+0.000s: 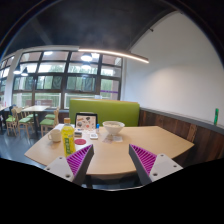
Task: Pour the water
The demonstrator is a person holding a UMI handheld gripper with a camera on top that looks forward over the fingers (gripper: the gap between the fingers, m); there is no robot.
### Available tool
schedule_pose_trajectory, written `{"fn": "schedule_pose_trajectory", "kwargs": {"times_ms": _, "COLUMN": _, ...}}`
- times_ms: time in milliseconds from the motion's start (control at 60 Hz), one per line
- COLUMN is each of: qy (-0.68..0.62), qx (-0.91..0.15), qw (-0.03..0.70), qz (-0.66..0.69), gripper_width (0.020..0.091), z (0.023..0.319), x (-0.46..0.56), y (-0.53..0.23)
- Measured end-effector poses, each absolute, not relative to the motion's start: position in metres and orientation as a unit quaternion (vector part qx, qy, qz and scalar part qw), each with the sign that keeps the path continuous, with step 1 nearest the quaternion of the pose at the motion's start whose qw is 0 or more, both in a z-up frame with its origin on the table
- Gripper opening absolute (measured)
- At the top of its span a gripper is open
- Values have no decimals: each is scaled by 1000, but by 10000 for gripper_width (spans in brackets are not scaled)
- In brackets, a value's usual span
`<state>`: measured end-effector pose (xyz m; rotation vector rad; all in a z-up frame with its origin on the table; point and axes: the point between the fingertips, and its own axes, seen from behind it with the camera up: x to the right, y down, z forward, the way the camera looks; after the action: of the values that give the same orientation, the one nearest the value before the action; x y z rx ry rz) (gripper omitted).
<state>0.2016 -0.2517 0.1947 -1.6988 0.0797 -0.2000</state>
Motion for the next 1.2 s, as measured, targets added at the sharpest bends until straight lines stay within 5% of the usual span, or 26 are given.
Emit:
{"fn": "schedule_pose_trajectory", "kwargs": {"times_ms": 333, "qy": 26, "qx": -756, "qw": 652, "qz": -54, "gripper_width": 813, "z": 159, "x": 161, "y": -221}}
{"fn": "schedule_pose_trajectory", "kwargs": {"times_ms": 717, "qy": -13, "qx": -747, "qw": 664, "qz": -17, "gripper_width": 811, "z": 94, "x": 32, "y": -84}}
{"fn": "schedule_pose_trajectory", "kwargs": {"times_ms": 900, "qy": 1, "qx": -740, "qw": 671, "qz": -33, "gripper_width": 801, "z": 91, "x": 17, "y": -22}}
{"fn": "schedule_pose_trajectory", "kwargs": {"times_ms": 917, "qy": 1, "qx": -740, "qw": 672, "qz": -35, "gripper_width": 772, "z": 91, "x": 15, "y": -18}}
{"fn": "schedule_pose_trajectory", "kwargs": {"times_ms": 983, "qy": 9, "qx": -739, "qw": 670, "qz": -68, "gripper_width": 435, "z": 88, "x": 27, "y": -7}}
{"fn": "schedule_pose_trajectory", "kwargs": {"times_ms": 1200, "qy": 31, "qx": -727, "qw": 683, "qz": -53, "gripper_width": 270, "z": 85, "x": 27, "y": -10}}
